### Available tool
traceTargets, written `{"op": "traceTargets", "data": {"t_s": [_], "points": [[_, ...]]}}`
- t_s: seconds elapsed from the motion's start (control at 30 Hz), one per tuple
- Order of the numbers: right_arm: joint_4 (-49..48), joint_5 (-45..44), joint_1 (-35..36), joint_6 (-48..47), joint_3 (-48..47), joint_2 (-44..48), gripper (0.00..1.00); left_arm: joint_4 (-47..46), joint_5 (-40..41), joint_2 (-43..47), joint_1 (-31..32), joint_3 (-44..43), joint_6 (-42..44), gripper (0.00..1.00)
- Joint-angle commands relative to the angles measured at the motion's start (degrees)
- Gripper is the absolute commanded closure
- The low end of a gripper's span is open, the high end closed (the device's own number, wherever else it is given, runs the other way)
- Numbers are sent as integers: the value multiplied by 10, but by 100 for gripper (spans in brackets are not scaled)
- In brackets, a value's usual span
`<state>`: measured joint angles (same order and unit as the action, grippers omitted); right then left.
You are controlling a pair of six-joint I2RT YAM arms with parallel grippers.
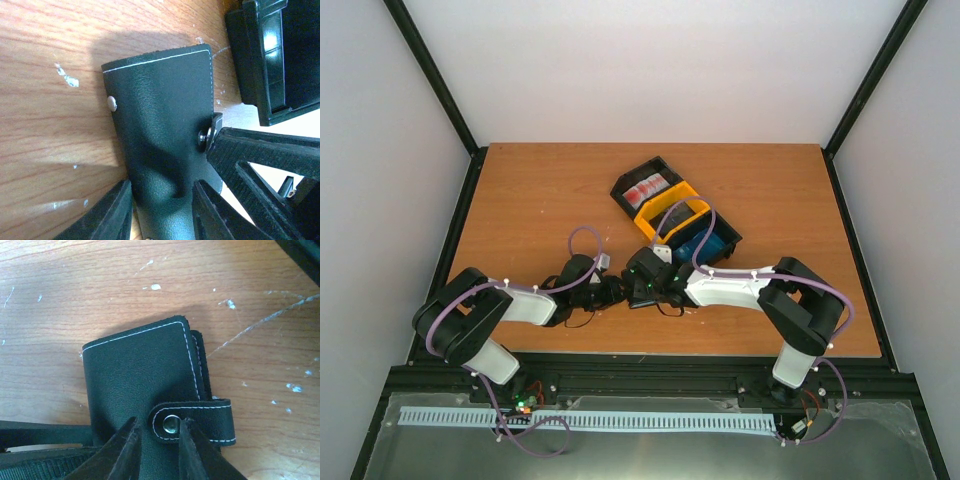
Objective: Put the credit cards into the card holder
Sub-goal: Close the card holder at the center of the board.
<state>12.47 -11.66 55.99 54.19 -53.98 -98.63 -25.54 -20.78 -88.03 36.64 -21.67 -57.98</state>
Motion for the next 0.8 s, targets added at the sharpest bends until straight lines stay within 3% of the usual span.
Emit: {"op": "traceTargets", "data": {"t_s": [0.0, 0.77], "points": [[8, -35, 4, -5, -12, 13, 77, 92, 27, -29, 0, 24, 2, 64], [18, -20, 2, -19, -38, -31, 75, 95, 33, -38, 0, 19, 6, 65]]}}
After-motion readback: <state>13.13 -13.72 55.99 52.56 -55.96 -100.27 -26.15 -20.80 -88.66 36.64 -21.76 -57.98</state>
